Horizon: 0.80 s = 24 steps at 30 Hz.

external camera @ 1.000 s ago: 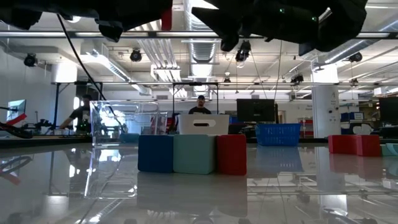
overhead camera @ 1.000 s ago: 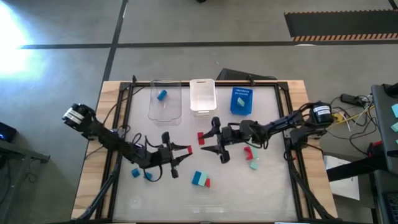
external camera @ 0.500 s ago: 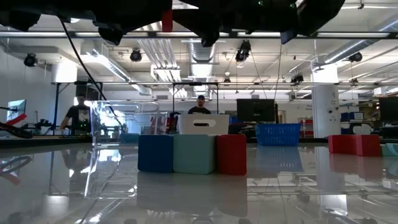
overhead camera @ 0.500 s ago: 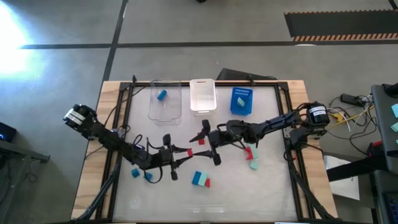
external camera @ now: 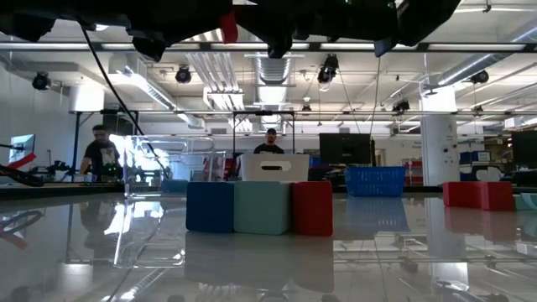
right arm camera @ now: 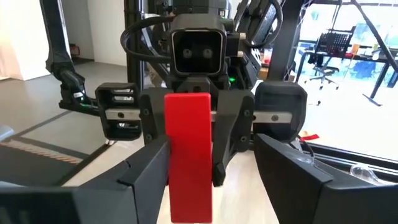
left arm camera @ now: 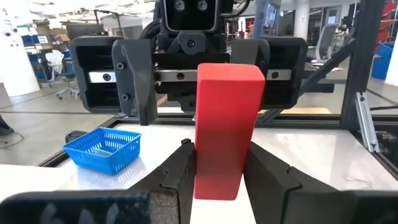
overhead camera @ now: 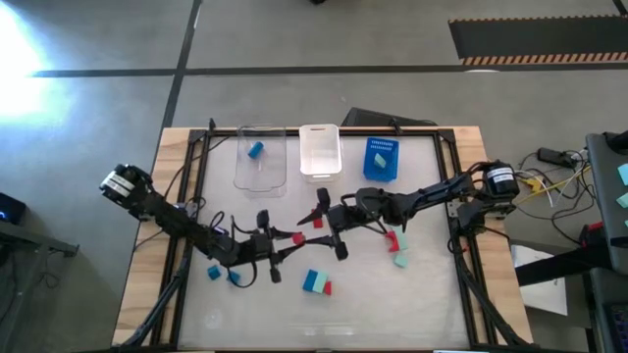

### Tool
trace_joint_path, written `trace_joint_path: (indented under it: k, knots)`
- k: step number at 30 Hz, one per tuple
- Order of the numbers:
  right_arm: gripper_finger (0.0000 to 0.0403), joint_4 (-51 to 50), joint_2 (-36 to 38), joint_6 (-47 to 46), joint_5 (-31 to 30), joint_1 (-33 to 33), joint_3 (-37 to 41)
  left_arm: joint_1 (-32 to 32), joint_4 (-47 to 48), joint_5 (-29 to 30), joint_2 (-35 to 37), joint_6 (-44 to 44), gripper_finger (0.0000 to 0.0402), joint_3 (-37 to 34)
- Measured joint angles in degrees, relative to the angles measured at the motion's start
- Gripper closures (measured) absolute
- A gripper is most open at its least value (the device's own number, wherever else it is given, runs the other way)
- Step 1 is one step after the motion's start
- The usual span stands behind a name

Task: Sort & place blocks by color
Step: Put the bottom red block into the white bin

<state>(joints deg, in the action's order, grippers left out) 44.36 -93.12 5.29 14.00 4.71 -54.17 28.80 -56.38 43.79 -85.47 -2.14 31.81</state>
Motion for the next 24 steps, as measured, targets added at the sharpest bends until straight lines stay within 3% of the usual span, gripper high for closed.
trace_joint_path:
  k: [6, 19, 24]
  knots:
    - [0.0183, 0.9, -0.9, -1.2, -0.5, 0.1, -0.2, -0.9, 0.0, 0.6, 0.0, 0.4, 0.0305, 0.0]
    - [0.0184, -11.3, -1.5, 0.7, -0.5, -0.1, -7.0, -1.1, 0.0, 0.1, 0.0, 0.4, 0.0305, 0.0]
    - [0.0215, -11.5, -1.5, 0.7, -0.5, -0.1, -7.4, -1.1, -0.1, 0.1, 0.0, 0.4, 0.0305, 0.0]
